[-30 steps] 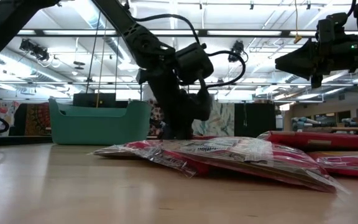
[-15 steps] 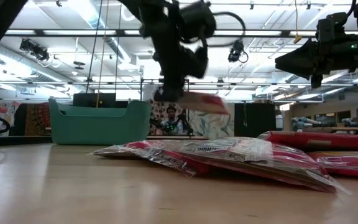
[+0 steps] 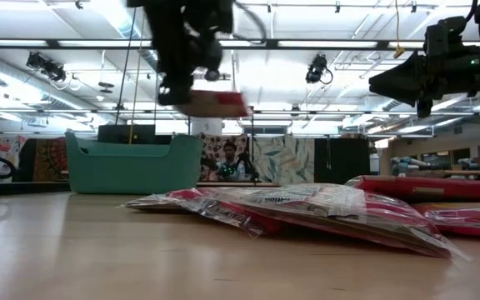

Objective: Sort popcorn bags into baskets
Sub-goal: Put the red popcorn bag into the blue bin

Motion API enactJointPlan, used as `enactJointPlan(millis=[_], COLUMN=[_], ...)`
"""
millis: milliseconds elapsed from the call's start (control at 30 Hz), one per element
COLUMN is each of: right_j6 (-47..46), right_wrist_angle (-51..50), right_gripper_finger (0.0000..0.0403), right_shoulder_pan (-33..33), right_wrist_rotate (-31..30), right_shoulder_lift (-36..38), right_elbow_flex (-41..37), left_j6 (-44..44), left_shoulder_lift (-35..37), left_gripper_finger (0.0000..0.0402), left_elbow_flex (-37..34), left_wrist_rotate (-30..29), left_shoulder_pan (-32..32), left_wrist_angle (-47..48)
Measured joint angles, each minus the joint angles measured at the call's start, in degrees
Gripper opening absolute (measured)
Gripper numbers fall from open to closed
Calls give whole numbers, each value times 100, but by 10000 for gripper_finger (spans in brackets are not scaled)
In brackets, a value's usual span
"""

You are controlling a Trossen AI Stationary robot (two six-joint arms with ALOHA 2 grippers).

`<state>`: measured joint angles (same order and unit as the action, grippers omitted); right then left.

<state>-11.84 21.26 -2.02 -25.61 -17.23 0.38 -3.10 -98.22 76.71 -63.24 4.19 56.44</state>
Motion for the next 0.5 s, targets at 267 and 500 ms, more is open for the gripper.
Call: enactJointPlan(millis=[267, 500], right_j6=[0, 0], right_wrist_angle=[53, 55], right_gripper_finger=[110, 110], right_shoulder_pan=[1, 2], right_wrist_rotate=[-3, -3], right_shoulder_lift=[0, 0], right_elbow_flex=[0, 0], left_j6=[893, 1562], left_shoulder_lift=[189, 191], left_gripper_finger=[4, 5], left_elbow_flex=[-1123, -1843], left_wrist_rotate=[-72, -178], left_shoulder_pan=[215, 629], left_wrist_angle=[246, 327])
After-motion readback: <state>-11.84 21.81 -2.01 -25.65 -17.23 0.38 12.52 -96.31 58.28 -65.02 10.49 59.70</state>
